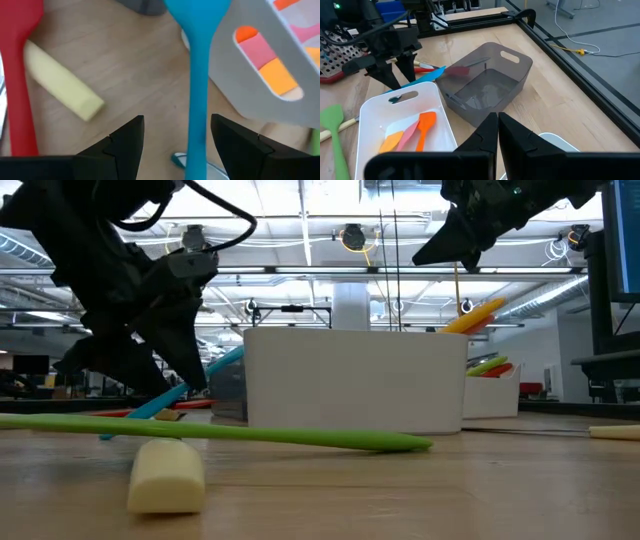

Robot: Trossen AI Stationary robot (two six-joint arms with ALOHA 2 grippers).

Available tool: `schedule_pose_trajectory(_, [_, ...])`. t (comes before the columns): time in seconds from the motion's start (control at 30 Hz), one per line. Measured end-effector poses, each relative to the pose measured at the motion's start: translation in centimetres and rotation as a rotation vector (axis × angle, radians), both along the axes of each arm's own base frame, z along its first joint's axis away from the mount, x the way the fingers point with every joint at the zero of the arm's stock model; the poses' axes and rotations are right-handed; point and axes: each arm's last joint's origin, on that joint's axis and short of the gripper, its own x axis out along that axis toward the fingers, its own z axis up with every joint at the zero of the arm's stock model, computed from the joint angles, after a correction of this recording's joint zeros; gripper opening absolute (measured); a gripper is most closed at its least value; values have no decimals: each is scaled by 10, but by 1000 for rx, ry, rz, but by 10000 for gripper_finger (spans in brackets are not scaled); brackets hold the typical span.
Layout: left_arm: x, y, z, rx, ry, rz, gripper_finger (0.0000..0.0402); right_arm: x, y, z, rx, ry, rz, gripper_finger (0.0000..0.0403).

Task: Pick & Place Kitchen Items
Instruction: Put the blue spatula into bottom white bin

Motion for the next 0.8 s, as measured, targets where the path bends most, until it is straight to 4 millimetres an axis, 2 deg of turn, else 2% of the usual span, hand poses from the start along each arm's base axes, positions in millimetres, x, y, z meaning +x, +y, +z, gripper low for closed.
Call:
schedule_pose_trajectory(0.17, [0, 0, 0, 5, -2, 2, 226, 0, 0, 0, 0, 0, -1, 8])
schedule_pose_trajectory(0.6, [6, 9, -4, 34, -9, 25, 129, 0, 0, 0, 0, 0, 0, 8])
schedule_pose_trajectory(0.8, [12, 10, -9, -21, -13, 21, 54, 0, 0, 0, 0, 1, -1, 8])
